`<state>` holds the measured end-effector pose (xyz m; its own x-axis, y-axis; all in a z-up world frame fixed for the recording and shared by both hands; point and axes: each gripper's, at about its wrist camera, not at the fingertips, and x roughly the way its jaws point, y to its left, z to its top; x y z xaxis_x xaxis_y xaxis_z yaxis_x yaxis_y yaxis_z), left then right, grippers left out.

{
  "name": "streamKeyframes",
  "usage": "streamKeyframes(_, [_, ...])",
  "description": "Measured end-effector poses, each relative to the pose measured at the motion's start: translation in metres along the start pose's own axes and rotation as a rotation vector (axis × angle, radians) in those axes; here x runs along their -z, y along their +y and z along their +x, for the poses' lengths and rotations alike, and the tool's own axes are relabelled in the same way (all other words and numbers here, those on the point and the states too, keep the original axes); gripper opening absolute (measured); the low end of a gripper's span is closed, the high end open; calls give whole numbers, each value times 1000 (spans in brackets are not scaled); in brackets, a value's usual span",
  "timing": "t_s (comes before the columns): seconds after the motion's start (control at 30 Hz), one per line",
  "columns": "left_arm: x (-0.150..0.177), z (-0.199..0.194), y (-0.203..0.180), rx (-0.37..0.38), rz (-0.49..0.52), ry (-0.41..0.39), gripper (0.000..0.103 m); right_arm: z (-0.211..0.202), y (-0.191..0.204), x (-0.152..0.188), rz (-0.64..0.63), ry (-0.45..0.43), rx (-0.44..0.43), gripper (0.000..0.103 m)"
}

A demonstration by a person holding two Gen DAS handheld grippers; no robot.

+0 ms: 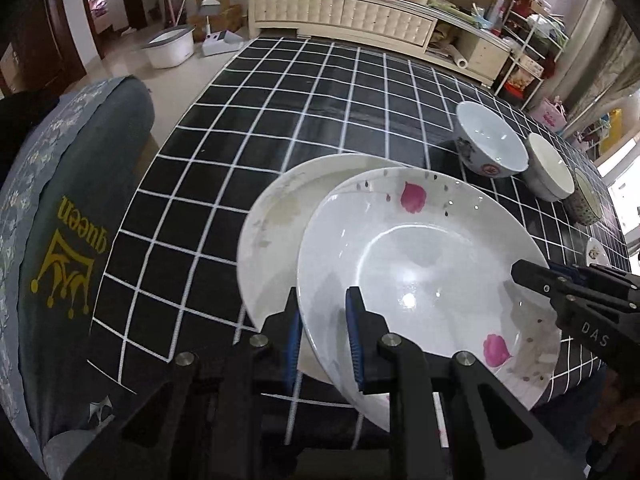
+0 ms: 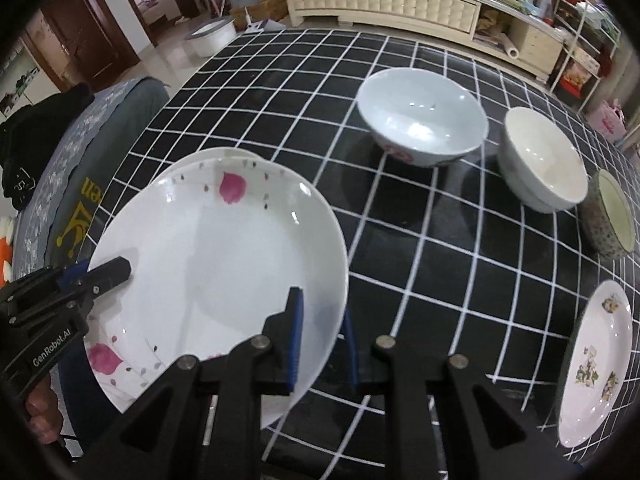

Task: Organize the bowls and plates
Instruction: 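Lift the pink-flower plate with the right gripper onto the plain plate, release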

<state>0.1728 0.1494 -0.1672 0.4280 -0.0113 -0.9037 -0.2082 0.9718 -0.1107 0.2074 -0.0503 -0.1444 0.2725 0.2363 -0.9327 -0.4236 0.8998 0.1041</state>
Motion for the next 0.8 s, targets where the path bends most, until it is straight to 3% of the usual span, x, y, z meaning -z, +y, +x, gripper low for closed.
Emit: streamKeyframes(0.8, [-6, 20, 39, -57, -42, 33, 19, 31, 28, -13, -62, 53, 3, 23])
